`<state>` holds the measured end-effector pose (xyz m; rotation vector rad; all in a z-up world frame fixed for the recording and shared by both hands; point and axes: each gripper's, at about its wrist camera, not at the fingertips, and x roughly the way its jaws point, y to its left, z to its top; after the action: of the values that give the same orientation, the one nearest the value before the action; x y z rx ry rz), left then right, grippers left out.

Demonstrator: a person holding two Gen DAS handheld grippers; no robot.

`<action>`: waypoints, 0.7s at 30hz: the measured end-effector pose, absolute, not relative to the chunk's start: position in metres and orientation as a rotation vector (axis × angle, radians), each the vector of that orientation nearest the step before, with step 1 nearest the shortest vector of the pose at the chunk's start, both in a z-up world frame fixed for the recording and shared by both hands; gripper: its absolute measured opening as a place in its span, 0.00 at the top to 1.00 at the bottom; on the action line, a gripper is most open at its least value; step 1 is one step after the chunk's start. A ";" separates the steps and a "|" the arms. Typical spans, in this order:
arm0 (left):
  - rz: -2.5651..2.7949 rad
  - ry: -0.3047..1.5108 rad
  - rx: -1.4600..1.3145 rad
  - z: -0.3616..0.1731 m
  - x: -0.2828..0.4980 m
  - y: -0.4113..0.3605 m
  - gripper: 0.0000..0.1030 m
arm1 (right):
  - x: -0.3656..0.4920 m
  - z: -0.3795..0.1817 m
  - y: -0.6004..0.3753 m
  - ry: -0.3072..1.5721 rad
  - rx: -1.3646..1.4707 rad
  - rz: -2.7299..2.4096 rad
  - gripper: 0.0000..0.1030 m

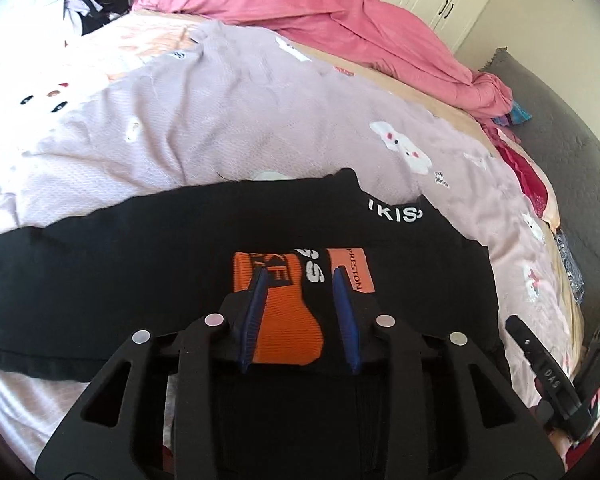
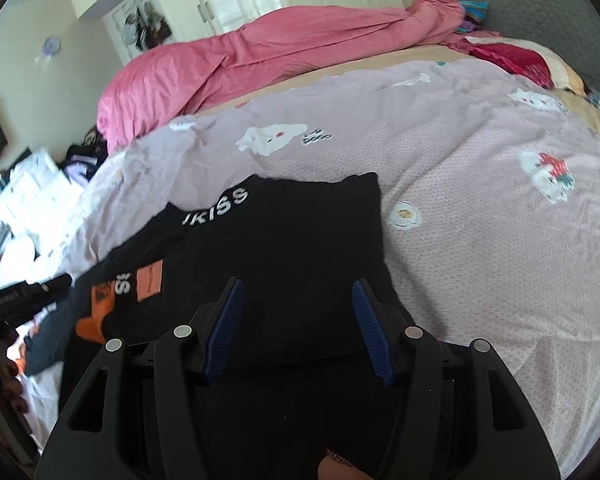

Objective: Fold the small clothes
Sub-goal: 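Lay the cuff on the shirt body with the left tool and open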

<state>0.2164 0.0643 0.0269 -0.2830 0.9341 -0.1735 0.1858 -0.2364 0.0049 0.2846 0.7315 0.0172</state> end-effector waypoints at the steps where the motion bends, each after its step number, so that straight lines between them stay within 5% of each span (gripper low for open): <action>1: -0.182 0.934 -0.278 0.029 0.216 0.063 0.75 | 0.188 0.004 -0.234 0.736 0.274 0.021 0.46; 15: -0.233 1.094 -0.241 -0.030 0.226 0.038 0.66 | 0.210 -0.036 -0.211 0.929 0.176 0.009 0.42; 18: -0.223 1.069 -0.261 -0.021 0.220 0.047 0.50 | 0.204 -0.027 -0.209 0.900 0.197 0.028 0.34; 21: -0.208 1.044 -0.278 -0.013 0.211 0.058 0.46 | 0.196 -0.016 -0.204 0.867 0.204 0.046 0.29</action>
<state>0.2115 0.0584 -0.0127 -0.2780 1.0444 -0.2084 0.1957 -0.2043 -0.0164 0.2044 0.8671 0.0464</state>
